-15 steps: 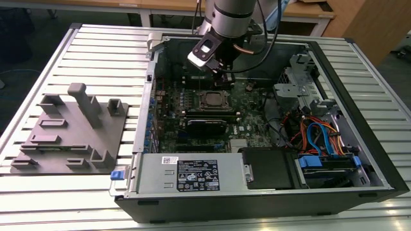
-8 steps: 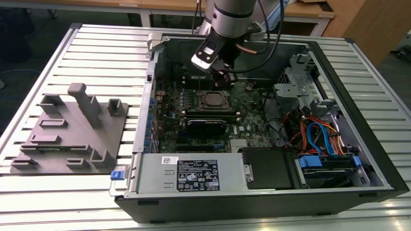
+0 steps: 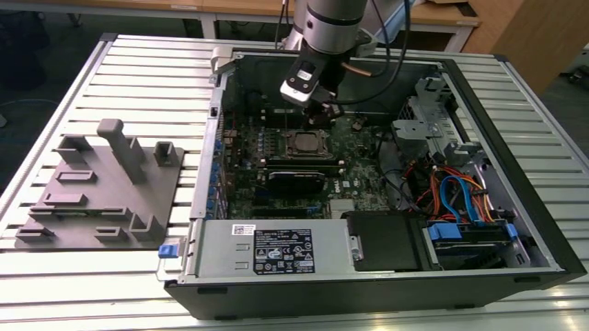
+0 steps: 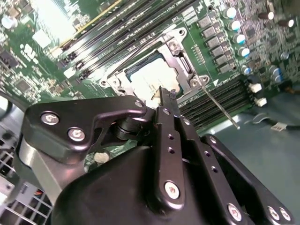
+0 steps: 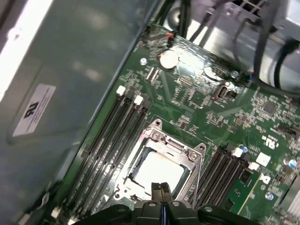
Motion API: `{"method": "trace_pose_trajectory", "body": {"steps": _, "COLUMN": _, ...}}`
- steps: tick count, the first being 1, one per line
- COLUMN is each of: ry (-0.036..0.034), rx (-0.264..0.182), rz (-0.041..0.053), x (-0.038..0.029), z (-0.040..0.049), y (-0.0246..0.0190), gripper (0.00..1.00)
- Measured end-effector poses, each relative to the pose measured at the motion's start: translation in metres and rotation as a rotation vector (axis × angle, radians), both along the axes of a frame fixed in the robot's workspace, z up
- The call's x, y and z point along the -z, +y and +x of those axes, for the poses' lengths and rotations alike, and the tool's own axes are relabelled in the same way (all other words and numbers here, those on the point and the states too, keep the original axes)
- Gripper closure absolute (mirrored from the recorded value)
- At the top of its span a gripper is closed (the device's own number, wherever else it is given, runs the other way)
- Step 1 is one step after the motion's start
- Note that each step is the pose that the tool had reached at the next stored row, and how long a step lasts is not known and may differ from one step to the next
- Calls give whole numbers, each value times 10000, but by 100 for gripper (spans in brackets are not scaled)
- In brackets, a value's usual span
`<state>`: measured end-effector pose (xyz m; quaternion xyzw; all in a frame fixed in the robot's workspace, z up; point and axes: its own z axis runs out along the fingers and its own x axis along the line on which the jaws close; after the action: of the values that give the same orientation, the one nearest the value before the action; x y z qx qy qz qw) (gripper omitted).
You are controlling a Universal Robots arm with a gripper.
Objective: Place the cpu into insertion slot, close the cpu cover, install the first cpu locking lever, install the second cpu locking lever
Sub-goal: 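Install the first cpu locking lever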
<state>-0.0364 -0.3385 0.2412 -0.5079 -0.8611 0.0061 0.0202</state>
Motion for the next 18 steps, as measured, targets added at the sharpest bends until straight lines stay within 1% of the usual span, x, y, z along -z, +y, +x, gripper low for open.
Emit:
{"method": "trace_pose_trajectory", "body": {"steps": 4, "ry": 0, "rx": -621, "rz": 0, "x": 0, "z": 0, "y": 0, "gripper": 90}}
{"method": "trace_pose_trajectory", "body": {"steps": 5, "ry": 0, "rx": -687, "rz": 0, "x": 0, "z": 0, "y": 0, "gripper": 90}}
{"method": "trace_pose_trajectory", "body": {"steps": 18, "ry": -1, "rx": -720, "rz": 0, "x": 0, "z": 0, "y": 0, "gripper": 90}}
